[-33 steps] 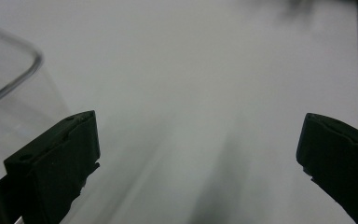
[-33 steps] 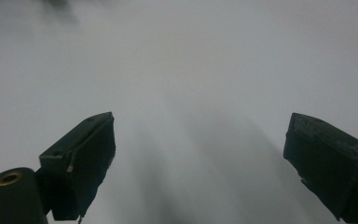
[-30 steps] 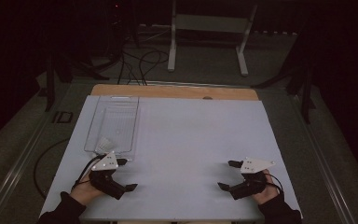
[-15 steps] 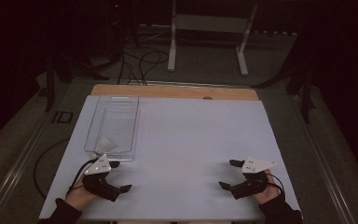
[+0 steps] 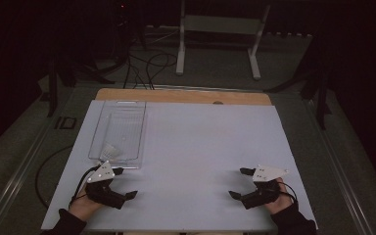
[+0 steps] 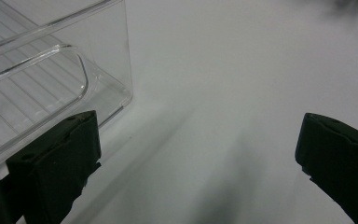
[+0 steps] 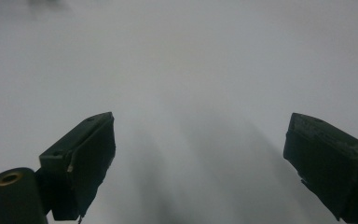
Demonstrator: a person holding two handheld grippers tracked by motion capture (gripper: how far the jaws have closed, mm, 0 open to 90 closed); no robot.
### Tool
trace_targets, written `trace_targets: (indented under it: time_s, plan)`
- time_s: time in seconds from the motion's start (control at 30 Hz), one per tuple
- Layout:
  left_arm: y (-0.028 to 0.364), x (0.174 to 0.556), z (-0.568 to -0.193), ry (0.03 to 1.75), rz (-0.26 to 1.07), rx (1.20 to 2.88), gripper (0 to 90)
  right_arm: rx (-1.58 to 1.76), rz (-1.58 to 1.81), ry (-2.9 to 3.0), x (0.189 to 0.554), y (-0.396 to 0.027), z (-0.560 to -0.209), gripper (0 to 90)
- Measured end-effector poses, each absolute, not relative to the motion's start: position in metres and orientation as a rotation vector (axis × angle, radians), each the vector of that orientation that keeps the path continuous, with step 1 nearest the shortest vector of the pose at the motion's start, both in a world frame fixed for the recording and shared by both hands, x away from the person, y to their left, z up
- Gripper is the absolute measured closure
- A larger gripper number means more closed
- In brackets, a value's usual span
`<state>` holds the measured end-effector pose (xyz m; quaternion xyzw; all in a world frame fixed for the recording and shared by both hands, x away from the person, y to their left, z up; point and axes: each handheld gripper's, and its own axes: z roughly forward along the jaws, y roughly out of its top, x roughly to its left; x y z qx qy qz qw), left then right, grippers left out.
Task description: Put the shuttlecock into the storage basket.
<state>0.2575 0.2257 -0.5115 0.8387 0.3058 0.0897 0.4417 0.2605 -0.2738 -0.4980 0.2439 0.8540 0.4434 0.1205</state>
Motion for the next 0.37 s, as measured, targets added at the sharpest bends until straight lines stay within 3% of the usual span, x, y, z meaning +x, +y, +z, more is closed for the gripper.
trace_targets:
  time_s: [0.37]
  plan:
    - [0.2234, 0.2573, -0.5133, 0.753, 0.218, 2.098, 0.4, 0.715, 1.291, 2.497, 0.2607, -0.2735, -0.4985, 8.9]
